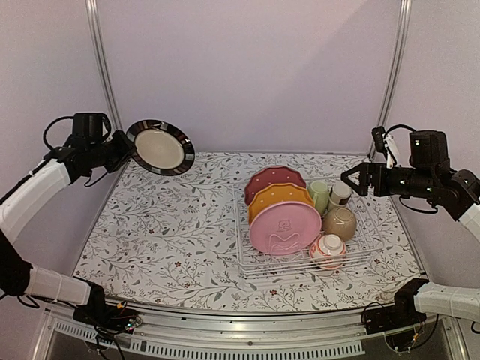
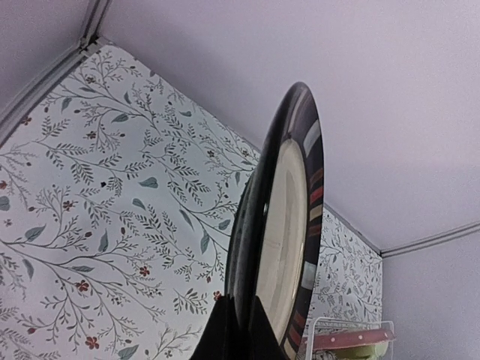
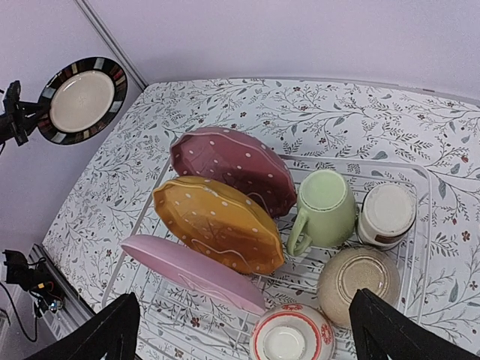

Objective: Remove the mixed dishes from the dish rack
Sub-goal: Place the plate at the corner of the board, then grab the plate from the dish rack, then place the plate on the plate.

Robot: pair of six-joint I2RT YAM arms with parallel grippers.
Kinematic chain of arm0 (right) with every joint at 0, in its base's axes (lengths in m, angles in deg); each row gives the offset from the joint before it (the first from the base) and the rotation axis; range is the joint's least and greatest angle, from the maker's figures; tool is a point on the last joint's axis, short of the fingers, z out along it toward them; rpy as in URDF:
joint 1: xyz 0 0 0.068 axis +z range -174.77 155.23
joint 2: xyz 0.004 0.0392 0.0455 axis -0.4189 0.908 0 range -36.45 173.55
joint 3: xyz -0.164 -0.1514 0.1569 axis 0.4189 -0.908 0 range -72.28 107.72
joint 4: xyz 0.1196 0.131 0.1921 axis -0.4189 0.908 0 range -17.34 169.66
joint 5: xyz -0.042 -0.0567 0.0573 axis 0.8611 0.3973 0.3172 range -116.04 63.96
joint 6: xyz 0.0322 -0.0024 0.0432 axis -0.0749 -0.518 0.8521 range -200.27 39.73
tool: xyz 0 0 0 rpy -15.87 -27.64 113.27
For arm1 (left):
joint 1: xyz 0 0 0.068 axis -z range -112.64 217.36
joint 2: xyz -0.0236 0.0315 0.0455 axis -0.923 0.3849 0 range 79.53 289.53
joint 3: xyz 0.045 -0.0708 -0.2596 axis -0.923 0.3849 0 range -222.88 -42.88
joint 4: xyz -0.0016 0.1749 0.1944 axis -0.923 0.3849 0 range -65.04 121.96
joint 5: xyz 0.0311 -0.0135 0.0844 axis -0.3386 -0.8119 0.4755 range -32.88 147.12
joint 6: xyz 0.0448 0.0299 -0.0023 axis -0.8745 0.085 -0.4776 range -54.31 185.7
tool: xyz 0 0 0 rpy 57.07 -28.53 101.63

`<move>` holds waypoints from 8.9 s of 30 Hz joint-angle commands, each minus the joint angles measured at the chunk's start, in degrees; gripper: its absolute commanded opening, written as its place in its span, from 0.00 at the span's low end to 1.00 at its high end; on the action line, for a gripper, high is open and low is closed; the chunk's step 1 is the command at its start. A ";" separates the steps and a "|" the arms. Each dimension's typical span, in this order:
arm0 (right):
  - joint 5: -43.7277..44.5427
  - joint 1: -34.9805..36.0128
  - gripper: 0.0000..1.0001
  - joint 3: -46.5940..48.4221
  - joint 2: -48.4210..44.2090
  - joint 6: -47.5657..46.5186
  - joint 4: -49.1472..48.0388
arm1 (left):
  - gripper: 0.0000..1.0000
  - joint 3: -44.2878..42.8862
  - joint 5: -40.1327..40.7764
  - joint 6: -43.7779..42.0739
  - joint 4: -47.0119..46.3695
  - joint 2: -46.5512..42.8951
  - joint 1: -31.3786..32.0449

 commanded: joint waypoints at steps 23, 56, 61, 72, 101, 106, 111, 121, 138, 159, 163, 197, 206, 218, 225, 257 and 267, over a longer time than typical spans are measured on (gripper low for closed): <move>-3.48 -0.33 0.99 -3.40 1.52 2.92 -4.08 | 0.00 19.75 -9.04 22.21 -37.62 12.40 -10.31; -3.77 -0.40 0.99 -3.68 2.41 4.07 -4.54 | 0.39 11.83 -12.39 19.09 -36.10 33.73 -9.05; -3.80 -0.36 0.99 -3.50 2.21 3.98 -4.39 | 0.47 11.25 -11.02 18.19 -32.10 33.97 -9.05; -3.54 -0.34 0.99 -3.78 2.17 3.81 -4.42 | 0.52 8.09 -10.38 15.99 -26.40 38.54 -8.72; -6.05 -0.38 0.99 -4.62 4.70 0.82 -4.70 | 0.97 -10.66 -17.00 -39.17 10.67 4.56 11.78; -6.60 -0.33 0.99 -5.81 4.59 1.49 -5.73 | 0.96 -12.56 -20.23 -46.68 10.62 5.26 18.18; -6.74 -0.33 0.99 -7.01 3.90 1.51 -5.47 | 0.95 -18.15 -19.18 -55.76 15.97 10.23 27.11; -5.50 -0.38 0.99 -9.08 1.91 1.86 -4.85 | 0.86 -33.53 -12.34 -65.19 26.24 28.25 40.51; -1.96 -0.42 0.99 -10.75 -1.55 2.22 -2.62 | 0.52 -51.84 1.18 -71.61 32.39 50.47 50.92; 4.85 -0.61 0.99 -11.15 -5.38 2.77 0.70 | 0.09 -36.23 25.06 -77.11 8.07 41.82 57.72; 5.20 -0.73 0.99 -11.15 -5.93 2.51 1.18 | 0.01 -35.31 28.45 -79.32 6.17 41.76 59.07; 3.06 -1.00 0.99 -10.06 -4.70 2.60 -1.15 | 0.00 -42.64 26.14 -67.16 12.79 23.44 55.30; 1.99 -1.02 0.99 -9.72 -3.03 2.26 -2.77 | 0.00 -37.32 19.19 -49.68 11.77 12.71 39.37; 0.86 -1.04 0.99 -9.98 -2.56 2.82 -3.76 | 0.00 -20.78 3.89 -15.36 7.85 6.95 6.47; 0.43 -1.00 0.99 -10.09 -2.88 3.27 -3.71 | 0.00 -14.80 -4.13 -3.94 6.60 11.35 -3.74; 0.14 -1.10 0.99 -10.98 -2.98 3.93 -3.03 | 0.01 -14.69 -6.90 5.44 3.60 41.19 -9.22; -0.67 -1.11 0.99 -10.84 -2.04 3.90 -3.24 | 0.15 -16.35 -7.39 6.10 6.67 45.26 -9.31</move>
